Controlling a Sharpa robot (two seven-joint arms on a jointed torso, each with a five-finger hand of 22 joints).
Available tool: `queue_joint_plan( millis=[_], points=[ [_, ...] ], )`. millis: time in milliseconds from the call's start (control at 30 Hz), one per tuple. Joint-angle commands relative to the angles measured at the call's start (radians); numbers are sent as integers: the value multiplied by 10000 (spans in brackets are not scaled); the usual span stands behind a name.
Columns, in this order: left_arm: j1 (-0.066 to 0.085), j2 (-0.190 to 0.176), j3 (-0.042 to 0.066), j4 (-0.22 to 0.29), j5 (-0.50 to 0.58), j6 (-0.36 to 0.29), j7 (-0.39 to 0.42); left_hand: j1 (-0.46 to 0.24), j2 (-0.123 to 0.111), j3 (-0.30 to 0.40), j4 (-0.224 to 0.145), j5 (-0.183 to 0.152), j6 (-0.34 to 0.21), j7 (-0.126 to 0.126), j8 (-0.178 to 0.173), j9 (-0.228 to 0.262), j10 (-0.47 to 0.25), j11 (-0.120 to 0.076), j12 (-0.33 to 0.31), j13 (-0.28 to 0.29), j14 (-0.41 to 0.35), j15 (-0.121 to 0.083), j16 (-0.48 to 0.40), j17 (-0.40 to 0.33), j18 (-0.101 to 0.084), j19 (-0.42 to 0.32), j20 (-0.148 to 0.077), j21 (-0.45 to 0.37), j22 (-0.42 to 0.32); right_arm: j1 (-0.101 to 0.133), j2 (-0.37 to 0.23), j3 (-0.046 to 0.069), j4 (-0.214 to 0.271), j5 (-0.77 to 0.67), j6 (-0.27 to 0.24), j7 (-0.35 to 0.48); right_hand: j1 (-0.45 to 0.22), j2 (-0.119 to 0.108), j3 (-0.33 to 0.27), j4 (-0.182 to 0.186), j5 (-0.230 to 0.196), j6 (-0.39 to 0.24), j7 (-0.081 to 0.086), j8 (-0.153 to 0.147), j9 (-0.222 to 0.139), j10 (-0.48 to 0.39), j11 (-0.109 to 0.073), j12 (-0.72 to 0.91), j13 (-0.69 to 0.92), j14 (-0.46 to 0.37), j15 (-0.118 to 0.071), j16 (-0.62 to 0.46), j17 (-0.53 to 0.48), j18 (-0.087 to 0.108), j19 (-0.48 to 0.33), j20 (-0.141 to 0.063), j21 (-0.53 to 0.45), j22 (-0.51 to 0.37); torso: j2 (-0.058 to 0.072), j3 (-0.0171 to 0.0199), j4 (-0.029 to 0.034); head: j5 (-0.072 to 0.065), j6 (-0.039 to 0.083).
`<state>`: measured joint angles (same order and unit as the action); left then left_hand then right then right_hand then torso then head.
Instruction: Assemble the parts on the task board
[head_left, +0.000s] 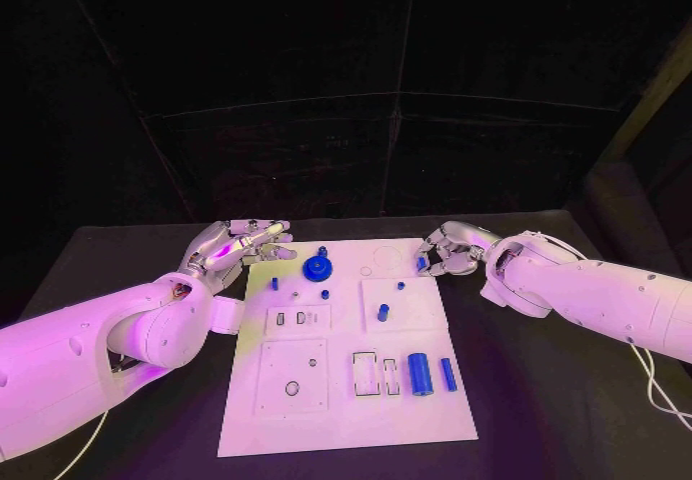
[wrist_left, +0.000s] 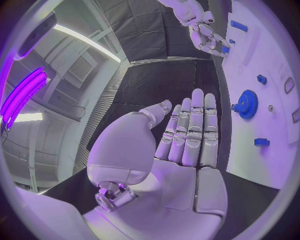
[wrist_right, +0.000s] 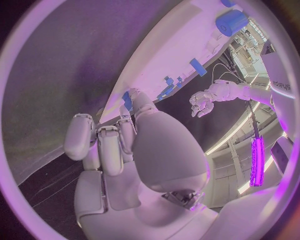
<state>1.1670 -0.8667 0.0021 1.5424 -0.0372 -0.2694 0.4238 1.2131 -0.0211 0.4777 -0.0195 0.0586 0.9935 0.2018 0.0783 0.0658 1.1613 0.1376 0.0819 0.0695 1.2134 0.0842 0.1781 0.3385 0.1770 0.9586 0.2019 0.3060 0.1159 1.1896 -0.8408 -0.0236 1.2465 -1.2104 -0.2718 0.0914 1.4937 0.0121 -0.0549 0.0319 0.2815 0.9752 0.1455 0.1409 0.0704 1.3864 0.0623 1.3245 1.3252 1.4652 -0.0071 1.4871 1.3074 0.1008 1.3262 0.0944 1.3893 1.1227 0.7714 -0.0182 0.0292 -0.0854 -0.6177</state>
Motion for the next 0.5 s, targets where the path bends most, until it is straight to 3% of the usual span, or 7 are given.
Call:
queue_joint_plan(
  millis=[33,367,500],
  points=[
    [13,7,6,0,-75,138,86,-37,-78,67,7,9,-4,77,-40,-5,-57,42,-56,-15,48,11,-63,13,58,37,-12,-42,-12,12,16,3,-3,-43,126,-16,-162,37,69,21,-33,199,-36,79,6,176,-82,56,-326,728,-109,77,1025,-115,69,-14,47,37,-1,2,0,-4,0],
    [13,2,6,-3,-75,129,72,-34,-83,78,-2,8,-5,80,-42,-5,-58,44,-60,-15,48,11,-66,15,58,37,-12,-43,-13,11,21,3,-4,-36,81,-16,-238,247,282,-22,-56,719,-210,185,13,259,-230,139,-218,749,-227,124,1123,-130,126,-112,92,127,0,1,-4,-25,5],
    [13,0,6,-4,-75,126,68,-32,-84,88,-7,9,-7,83,-44,-5,-60,46,-65,-16,49,12,-68,16,58,38,-12,-42,-13,11,6,3,9,-22,-90,-30,-184,391,492,-99,-276,907,-280,198,5,273,-294,141,-201,754,-286,134,1144,-133,139,-170,100,142,1,4,1,-28,5]
  ],
)
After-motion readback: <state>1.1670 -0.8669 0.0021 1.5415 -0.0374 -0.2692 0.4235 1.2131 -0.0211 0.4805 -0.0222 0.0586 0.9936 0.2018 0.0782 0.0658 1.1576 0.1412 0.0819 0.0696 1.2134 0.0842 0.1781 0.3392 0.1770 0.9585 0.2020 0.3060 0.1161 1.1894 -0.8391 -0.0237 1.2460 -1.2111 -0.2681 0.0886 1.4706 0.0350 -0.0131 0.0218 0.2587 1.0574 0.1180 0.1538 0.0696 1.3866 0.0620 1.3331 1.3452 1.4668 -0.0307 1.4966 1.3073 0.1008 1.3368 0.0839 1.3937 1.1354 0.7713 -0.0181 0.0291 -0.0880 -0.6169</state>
